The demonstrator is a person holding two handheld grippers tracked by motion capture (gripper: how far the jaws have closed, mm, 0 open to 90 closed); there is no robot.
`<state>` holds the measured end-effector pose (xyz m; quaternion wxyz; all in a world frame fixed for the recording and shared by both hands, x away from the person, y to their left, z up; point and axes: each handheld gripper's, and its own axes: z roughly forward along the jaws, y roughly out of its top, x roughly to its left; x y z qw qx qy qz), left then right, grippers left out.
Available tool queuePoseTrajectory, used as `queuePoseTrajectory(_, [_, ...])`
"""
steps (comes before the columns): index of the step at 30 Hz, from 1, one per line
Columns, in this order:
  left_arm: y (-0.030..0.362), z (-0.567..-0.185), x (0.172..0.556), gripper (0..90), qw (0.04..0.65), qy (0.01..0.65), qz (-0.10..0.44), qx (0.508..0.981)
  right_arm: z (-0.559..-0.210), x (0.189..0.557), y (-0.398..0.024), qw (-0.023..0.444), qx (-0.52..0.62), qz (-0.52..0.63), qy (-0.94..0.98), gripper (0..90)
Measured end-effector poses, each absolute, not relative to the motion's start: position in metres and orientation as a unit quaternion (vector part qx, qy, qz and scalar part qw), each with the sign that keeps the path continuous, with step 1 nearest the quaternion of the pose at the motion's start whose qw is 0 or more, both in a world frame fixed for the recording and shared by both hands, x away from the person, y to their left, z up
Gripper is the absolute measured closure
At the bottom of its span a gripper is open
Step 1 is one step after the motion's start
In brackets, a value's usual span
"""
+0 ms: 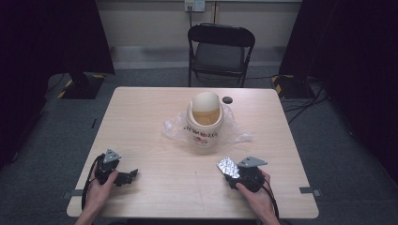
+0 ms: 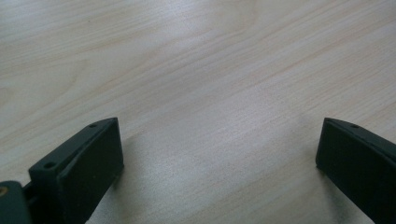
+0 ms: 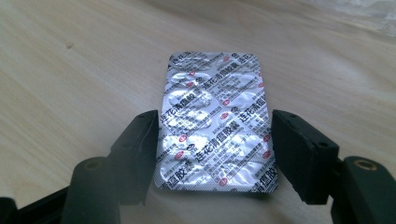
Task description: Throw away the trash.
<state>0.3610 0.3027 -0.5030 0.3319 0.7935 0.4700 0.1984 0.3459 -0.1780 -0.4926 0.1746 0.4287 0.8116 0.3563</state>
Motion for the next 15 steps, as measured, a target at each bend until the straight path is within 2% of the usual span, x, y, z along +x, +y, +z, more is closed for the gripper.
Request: queuePoseTrajectory(15, [0.3026, -0.5030, 0.3610, 0.2, 0.332, 0.470, 0.198, 0.793, -0.4840, 0.3507, -0.1883, 0.162, 0.439, 0.388, 0.794, 34.5])
